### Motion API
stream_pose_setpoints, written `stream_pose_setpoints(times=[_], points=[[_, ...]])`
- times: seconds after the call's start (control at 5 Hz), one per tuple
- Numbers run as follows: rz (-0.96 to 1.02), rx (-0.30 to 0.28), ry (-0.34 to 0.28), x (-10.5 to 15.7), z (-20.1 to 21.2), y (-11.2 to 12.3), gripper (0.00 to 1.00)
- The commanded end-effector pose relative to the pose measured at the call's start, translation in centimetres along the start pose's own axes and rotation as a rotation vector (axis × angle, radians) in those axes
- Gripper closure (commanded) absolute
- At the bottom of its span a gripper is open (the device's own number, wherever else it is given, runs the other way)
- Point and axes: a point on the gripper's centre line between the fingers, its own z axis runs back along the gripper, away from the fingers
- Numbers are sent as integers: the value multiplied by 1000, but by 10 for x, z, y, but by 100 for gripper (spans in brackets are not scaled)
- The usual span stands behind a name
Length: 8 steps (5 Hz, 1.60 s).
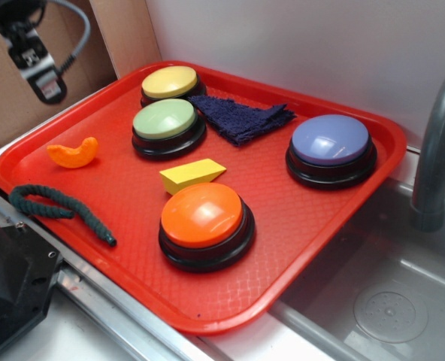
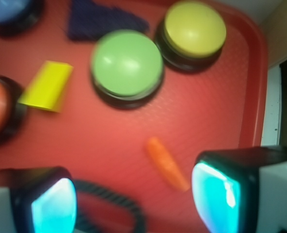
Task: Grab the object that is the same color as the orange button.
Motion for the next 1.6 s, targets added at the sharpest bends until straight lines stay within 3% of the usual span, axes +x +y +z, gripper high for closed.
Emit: stream_pose_setpoints(times=[0.0, 0.6, 0.8, 1.0, 1.4], points=[[-162, 66, 3, 2, -47, 3, 0], [-151, 98, 64, -5, -81, 13, 0], [-93, 42, 31, -8, -86, 13, 100], [-91, 57, 68, -7, -88, 15, 100], [-55, 48, 86, -3, -92, 16, 100]])
